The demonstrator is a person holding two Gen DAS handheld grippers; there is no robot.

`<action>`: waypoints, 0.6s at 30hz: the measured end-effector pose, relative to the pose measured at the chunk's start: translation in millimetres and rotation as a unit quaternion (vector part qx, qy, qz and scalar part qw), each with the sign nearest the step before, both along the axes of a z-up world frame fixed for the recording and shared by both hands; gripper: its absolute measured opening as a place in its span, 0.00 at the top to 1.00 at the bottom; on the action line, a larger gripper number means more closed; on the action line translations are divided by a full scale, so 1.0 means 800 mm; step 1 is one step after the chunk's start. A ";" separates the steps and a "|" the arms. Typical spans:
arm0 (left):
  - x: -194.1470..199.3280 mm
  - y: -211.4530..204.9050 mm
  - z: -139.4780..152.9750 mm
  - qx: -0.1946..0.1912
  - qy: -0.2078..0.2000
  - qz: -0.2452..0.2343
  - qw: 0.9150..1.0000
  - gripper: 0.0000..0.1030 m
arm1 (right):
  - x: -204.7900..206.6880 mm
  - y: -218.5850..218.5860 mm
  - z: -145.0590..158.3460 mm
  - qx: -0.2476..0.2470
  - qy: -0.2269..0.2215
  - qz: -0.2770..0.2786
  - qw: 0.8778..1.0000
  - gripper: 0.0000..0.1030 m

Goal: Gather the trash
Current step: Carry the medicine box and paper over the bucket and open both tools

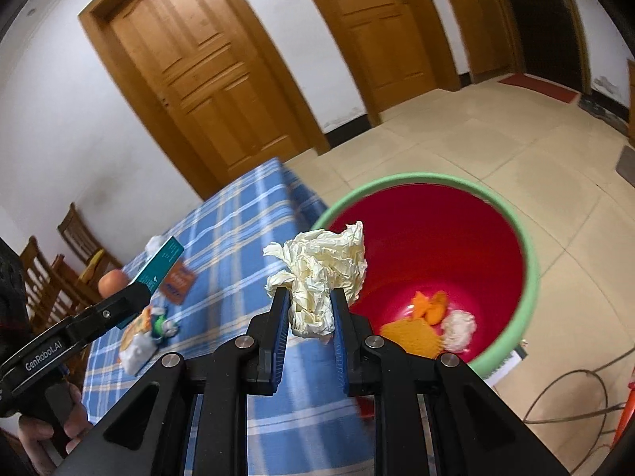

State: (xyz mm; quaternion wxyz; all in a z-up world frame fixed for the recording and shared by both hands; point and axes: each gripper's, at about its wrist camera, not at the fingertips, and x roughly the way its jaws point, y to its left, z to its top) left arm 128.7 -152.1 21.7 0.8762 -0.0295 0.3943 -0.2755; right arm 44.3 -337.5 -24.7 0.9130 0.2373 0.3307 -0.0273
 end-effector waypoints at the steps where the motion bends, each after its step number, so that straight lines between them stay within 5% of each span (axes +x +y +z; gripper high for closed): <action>1: 0.000 -0.004 -0.001 0.001 0.001 -0.004 1.000 0.42 | 0.000 -0.006 -0.002 0.001 0.001 -0.004 1.000 0.80; 18: 0.022 -0.113 -0.035 0.049 0.013 -0.074 0.996 0.42 | -0.009 -0.083 -0.026 0.016 0.014 -0.059 0.998 0.80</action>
